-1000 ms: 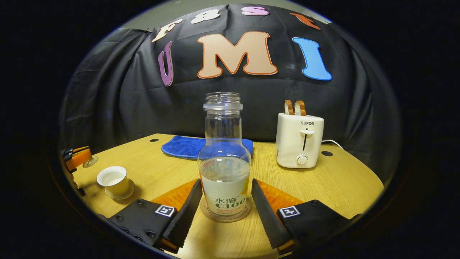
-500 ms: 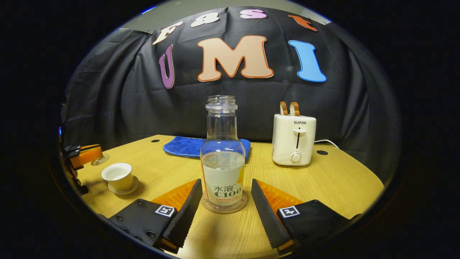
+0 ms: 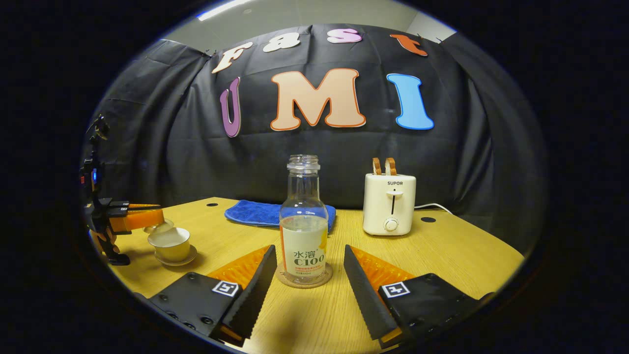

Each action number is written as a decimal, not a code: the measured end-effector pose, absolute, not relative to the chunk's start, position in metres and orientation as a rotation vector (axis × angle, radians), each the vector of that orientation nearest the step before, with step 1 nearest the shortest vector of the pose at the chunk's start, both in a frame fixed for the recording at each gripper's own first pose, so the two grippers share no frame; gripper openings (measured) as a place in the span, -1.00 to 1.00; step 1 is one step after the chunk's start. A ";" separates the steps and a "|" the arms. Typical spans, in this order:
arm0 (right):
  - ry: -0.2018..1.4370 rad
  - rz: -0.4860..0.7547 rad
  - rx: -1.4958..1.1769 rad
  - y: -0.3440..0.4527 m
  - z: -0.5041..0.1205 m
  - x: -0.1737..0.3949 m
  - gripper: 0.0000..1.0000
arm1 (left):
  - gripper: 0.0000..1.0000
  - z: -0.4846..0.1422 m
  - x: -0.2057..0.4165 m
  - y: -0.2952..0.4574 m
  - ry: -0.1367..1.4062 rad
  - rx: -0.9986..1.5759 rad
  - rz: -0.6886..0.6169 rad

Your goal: Open the teacup lid with one hand, grasp the water bottle and pour water into the teacup with the other hand; after pouring, place the water bottle on the coaster and then close the teacup lid.

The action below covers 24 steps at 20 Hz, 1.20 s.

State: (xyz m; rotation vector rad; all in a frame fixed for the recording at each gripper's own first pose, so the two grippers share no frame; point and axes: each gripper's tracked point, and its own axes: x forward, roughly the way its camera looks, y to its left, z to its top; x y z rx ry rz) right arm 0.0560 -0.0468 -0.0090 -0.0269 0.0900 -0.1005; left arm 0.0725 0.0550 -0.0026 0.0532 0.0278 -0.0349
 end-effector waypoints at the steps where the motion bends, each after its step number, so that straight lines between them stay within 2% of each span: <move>1: 0.080 -0.105 -0.026 -0.047 -0.007 0.054 0.67 | -0.45 -0.005 0.074 0.051 0.032 0.057 -0.051; 7: 0.012 -0.118 -0.004 -0.048 0.003 0.039 0.67 | -0.45 -0.014 0.078 0.029 0.086 0.108 -0.149; 8: 0.014 -0.107 -0.001 -0.046 0.003 0.037 0.77 | -0.45 -0.015 0.079 0.025 0.094 0.117 -0.166; 10: 0.013 -0.109 -0.001 -0.046 0.004 0.035 0.77 | -0.45 -0.017 0.079 0.020 0.110 0.133 -0.191; 11: 0.013 -0.112 -0.001 -0.047 0.005 0.035 0.67 | -0.45 -0.020 0.080 0.020 0.120 0.140 -0.197; 12: 0.013 -0.118 -0.001 -0.048 0.004 0.033 0.77 | -0.45 -0.022 0.081 0.019 0.129 0.146 -0.202; 15: 0.011 -0.140 -0.002 -0.050 0.007 0.028 0.77 | -0.43 -0.020 0.080 0.019 0.132 0.151 -0.205; 16: 0.010 -0.143 -0.002 -0.050 0.006 0.027 0.67 | -0.43 -0.021 0.080 0.020 0.132 0.150 -0.202; 19: 0.008 -0.153 -0.002 -0.052 0.007 0.026 0.67 | -0.40 -0.015 0.078 0.023 0.110 0.142 -0.189; 20: 0.009 -0.157 -0.002 -0.052 0.007 0.026 0.67 | -0.13 -0.015 0.078 0.026 0.101 0.133 -0.179; 21: 0.008 -0.160 -0.002 -0.053 0.006 0.026 0.67 | 0.05 -0.012 0.076 0.028 0.085 0.125 -0.170; 22: 0.009 -0.163 -0.002 -0.053 0.006 0.026 0.67 | 0.01 -0.009 0.075 0.030 0.066 0.116 -0.161; 24: 0.009 -0.166 -0.002 -0.054 0.007 0.026 0.67 | 0.19 -0.003 0.071 0.038 0.023 0.086 -0.129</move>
